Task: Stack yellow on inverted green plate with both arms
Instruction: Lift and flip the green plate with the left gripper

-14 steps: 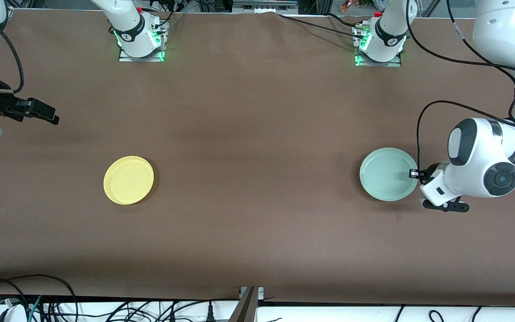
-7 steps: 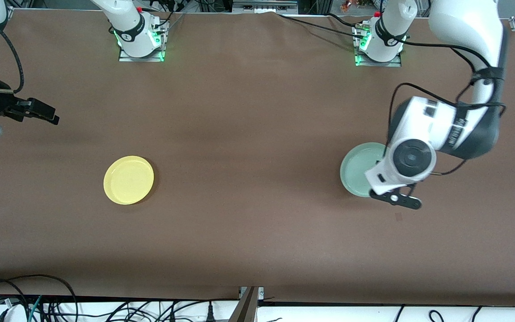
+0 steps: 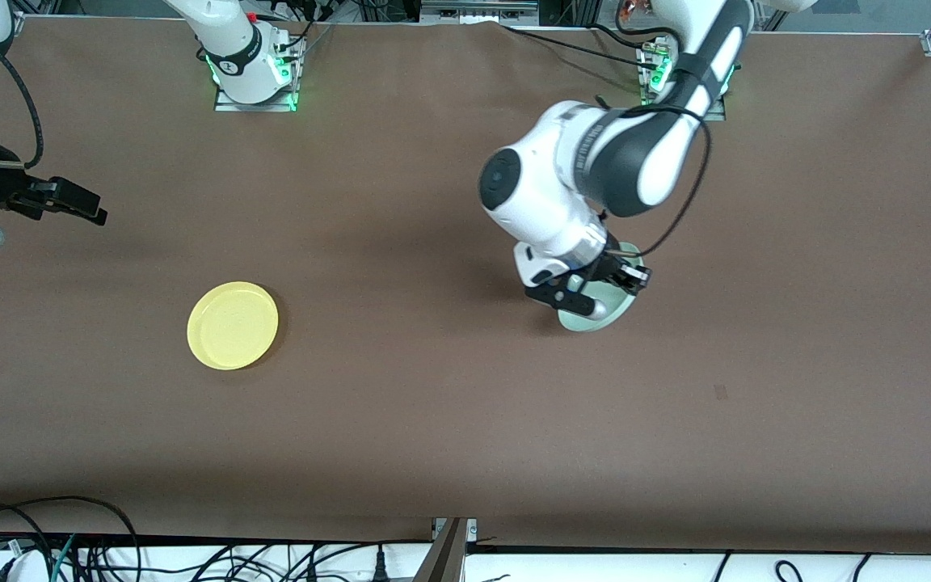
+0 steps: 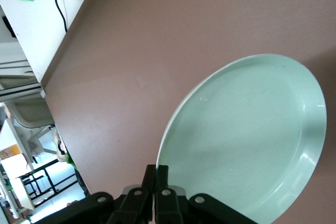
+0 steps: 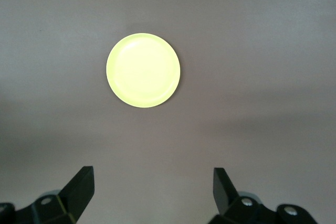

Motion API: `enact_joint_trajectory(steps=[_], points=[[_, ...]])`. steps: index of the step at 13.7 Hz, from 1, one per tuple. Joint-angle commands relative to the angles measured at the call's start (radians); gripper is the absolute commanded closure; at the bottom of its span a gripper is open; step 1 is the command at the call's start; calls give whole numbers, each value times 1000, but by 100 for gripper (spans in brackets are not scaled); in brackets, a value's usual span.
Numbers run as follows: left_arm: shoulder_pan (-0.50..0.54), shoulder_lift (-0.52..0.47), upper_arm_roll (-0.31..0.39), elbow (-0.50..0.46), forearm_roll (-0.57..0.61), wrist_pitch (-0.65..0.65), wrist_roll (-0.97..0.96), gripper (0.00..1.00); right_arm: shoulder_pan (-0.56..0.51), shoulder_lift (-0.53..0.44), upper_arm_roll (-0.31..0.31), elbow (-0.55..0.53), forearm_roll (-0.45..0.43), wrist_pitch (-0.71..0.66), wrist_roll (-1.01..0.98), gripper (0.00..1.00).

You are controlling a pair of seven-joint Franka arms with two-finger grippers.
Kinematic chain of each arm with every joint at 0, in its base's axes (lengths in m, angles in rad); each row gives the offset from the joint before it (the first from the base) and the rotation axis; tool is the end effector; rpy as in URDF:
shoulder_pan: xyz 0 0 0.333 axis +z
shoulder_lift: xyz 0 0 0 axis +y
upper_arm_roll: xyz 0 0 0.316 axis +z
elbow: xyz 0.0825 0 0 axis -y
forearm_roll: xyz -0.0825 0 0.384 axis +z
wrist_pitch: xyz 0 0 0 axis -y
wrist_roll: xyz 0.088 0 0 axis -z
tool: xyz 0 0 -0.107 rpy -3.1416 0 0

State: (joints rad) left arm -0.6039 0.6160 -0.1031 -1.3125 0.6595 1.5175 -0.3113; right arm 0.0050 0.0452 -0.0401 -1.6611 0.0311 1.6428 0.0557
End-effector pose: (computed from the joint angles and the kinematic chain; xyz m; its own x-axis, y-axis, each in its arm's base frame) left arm 0.5737 -0.3800 0.3723 0.8940 -0.3969 -0.2081 -0.4344 -0.6534 -0.6200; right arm 0.5691 -0.0164 0.5625 0.9936 -0.0929 -0.0650 -0.0947 -0.9952 -0.0254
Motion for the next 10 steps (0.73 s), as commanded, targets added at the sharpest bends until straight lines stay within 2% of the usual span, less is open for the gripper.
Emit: enact_joint_trajectory(steps=[1,5,10], points=[[-86,59,20,44,51,-22,-73,100,0,-8,-1,3,6,-15,4,0],[-206,174,23,44,254,-25,-202,100,0,-8,-1,3,6,-14,4,0],[-295,247,32,42,434,-48,-268,100,0,-8,-1,3,6,-15,6,0]])
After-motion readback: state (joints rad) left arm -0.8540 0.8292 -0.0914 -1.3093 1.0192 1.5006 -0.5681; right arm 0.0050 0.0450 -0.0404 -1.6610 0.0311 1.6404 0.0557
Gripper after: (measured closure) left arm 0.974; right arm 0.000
